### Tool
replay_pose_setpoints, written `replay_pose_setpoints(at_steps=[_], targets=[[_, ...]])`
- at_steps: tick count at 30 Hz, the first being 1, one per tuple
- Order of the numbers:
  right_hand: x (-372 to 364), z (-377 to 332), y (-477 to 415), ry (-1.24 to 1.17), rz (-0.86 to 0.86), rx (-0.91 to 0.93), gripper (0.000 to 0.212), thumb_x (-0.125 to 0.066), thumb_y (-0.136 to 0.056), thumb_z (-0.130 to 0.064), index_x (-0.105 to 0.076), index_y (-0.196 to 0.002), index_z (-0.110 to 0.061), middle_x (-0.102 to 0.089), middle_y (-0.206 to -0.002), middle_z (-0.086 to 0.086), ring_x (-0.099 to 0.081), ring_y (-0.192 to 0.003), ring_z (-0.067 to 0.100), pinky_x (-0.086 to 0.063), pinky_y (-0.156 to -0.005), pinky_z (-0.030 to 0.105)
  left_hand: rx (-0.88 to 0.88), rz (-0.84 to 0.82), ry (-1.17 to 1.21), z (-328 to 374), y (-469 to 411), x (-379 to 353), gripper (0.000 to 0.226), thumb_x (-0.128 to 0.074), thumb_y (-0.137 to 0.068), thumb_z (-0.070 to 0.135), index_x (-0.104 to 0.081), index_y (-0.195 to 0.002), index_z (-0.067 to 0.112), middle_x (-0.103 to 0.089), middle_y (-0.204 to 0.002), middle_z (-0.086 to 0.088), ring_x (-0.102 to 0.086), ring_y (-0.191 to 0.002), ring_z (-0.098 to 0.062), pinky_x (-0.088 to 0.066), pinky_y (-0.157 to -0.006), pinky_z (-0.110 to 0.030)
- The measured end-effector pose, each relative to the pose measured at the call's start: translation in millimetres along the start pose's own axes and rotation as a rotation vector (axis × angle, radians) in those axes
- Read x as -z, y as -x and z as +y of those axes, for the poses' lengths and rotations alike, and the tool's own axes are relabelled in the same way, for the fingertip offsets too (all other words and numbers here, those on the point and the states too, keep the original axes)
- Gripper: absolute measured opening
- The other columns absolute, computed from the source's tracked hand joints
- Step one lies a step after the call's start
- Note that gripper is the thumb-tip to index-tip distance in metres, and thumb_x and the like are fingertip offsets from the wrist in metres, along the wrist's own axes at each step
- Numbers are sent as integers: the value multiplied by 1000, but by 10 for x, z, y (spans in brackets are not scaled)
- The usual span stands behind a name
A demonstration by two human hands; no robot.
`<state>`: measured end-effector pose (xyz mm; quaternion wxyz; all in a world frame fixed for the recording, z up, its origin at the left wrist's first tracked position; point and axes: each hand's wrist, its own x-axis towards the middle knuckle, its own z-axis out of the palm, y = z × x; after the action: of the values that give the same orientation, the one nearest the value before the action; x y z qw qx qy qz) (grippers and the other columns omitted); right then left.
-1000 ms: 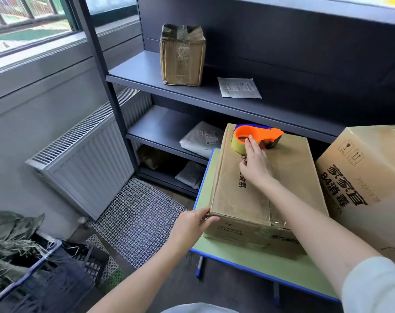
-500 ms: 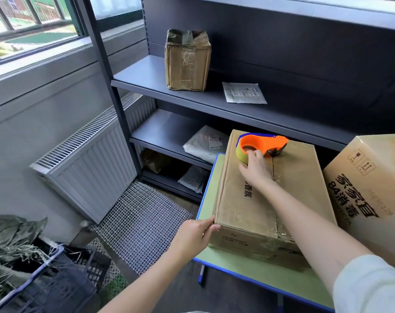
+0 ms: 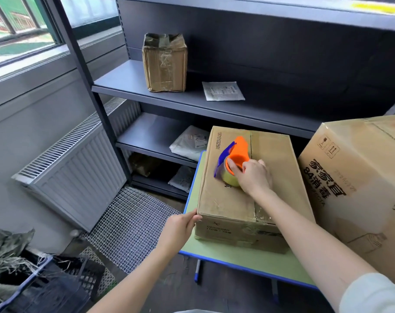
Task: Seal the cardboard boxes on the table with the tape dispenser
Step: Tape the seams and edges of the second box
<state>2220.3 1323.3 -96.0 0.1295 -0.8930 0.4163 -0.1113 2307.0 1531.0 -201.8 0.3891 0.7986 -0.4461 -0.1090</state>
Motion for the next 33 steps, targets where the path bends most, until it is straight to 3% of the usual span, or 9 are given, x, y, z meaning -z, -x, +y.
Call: replay_pose_setpoints(at_steps=[3,8,12,17,21,25,29,30,33], targets=[[109,77,108,114,15,17,73,-19,-82,-77,-40,-45,-18,-51,-62,2,-46,-93,27,-31,-89,38,30,5,-5,25,7,-15,66,-25,-85,59,-73,-97,15,-73,-75,3,-70,-69,-17,-53,-64,-31],[210,96,217,364,-79,6,90,-11,-76,-84,-70,-70,-16,-67,-86,4,-45,-113,28,-16,-107,47,64,17,57,12,45,-34,68,-28,-85,65,-73,-100,15,-73,-76,0,-70,-67,-18,-56,-64,-33],[236,-8,284,331,-75,-8,65,-31,-87,-67,-67,-72,-15,-65,-100,6,-41,-116,29,-18,-107,48,97,36,63,67,67,-57,33,-49,-96,32,-70,-111,11,-74,-89,-1,-71,-76,-18,-57,-72,-35],[302,-143,333,250,-123,52,27,-43,-91,-25,-43,-67,-13,-54,-77,5,-50,-92,27,-35,-94,37,114,31,36,84,92,-55,26,-49,-98,21,-68,-114,13,-74,-93,2,-71,-80,-19,-56,-72,-36],[292,-77,347,109,-207,17,10,-43,-92,-18,-39,-87,-11,-49,-82,4,-47,-74,26,-39,-69,33,132,18,48,99,89,-59,27,-47,-98,23,-67,-116,16,-74,-92,4,-70,-81,-17,-56,-75,-35],[312,40,377,86,-260,-19,9,-47,-88,-20,-42,-88,-12,-50,-81,2,-55,-77,24,-45,-60,31,165,43,93,96,99,-70,29,-50,-97,24,-67,-115,10,-74,-88,-2,-70,-77,-16,-56,-76,-35],[372,174,452,79,-267,-53,12,-49,-84,-11,-45,-72,-10,-52,-82,7,-49,-74,24,-31,-49,25,184,48,105,114,106,-83,30,-50,-97,25,-67,-115,8,-74,-90,0,-70,-77,-13,-56,-75,-35],[396,198,486,87,-287,-51,1,-51,-84,-10,-50,-83,-9,-55,-91,9,-51,-78,24,-34,-52,25,185,51,107,114,106,-87,30,-51,-96,24,-67,-116,8,-74,-91,0,-70,-78,-13,-56,-75,-35],[373,265,525,147,-332,-14,42,-60,-85,-14,-41,-122,-8,-55,-117,10,-57,-101,25,-48,-66,28,178,65,96,112,111,-84,29,-53,-95,22,-66,-117,7,-74,-93,-2,-70,-79,-16,-56,-74,-37]])
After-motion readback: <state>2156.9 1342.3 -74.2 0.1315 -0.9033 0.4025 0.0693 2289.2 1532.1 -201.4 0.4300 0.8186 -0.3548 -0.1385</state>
